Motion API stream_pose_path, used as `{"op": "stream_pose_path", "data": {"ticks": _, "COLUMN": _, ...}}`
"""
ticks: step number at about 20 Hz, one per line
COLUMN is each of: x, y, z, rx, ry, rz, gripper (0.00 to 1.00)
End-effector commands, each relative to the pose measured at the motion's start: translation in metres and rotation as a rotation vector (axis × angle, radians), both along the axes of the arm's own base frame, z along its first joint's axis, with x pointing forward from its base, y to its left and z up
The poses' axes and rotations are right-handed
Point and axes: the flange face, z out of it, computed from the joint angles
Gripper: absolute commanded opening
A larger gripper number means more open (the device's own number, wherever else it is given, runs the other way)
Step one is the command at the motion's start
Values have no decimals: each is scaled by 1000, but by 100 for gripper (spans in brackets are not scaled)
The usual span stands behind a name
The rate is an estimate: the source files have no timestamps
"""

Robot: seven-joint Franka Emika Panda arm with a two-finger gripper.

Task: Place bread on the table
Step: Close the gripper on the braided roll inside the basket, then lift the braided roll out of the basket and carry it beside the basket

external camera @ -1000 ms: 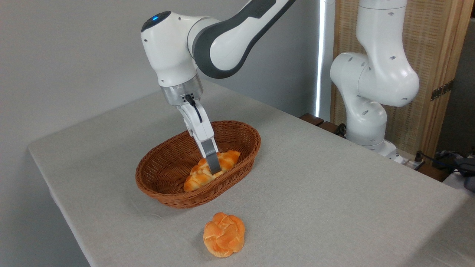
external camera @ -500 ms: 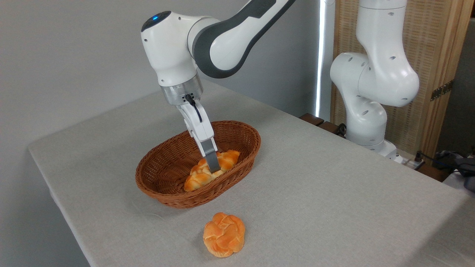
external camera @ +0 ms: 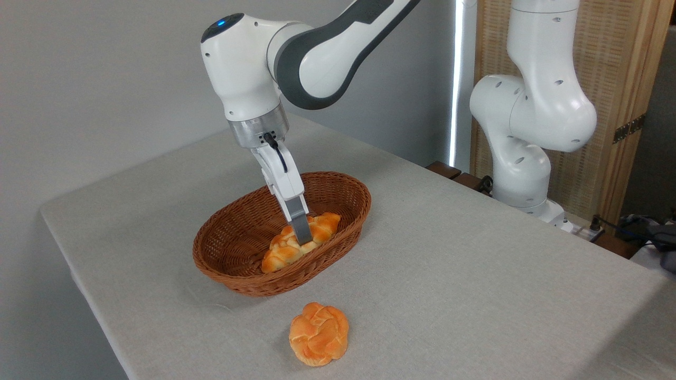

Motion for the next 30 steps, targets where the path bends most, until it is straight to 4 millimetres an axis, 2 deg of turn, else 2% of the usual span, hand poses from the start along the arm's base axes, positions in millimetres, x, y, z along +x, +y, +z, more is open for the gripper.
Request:
{"op": "stream_pose_path", "data": {"ticks": 1, "x": 2, "y": 3, "z": 9, "rx": 0, "ry": -33, "rz": -8, "gripper": 31}}
{"op": "stream_pose_path", "data": {"ticks": 9, "x": 9, "y": 7, "z": 36, "rx": 3, "ry": -31, "rz": 3, "gripper": 30}}
{"op": "stream_pose_path", "data": {"ticks": 15, "x": 18, "y": 35, "z": 64, "rx": 2, "ry": -3, "rz": 14, "gripper": 30}}
{"op": "stream_pose_path", "data": {"ticks": 17, "x": 17, "y": 37, "z": 75, "rx": 0, "ry": -4, "rz": -6, "gripper": 30}}
{"op": "stream_pose_path", "data": {"ticks": 19, "x": 20, "y": 64, "z": 89, "rx": -6, "ry": 7, "rz": -7, "gripper": 30}}
{"op": "stream_pose_path", "data": {"ticks": 21, "x": 18, "y": 81, "z": 103, "rx": -14, "ry": 19, "rz": -48, "gripper": 30}}
{"op": "stream_pose_path", "data": {"ticks": 24, "x": 13, "y": 128, "z": 122, "rx": -47, "ry": 53, "rz": -189, "gripper": 30}}
{"op": "stream_pose_path", "data": {"ticks": 30, "x": 0, "y": 188, "z": 135, "rx": -86, "ry": 88, "rz": -440, "gripper": 31}}
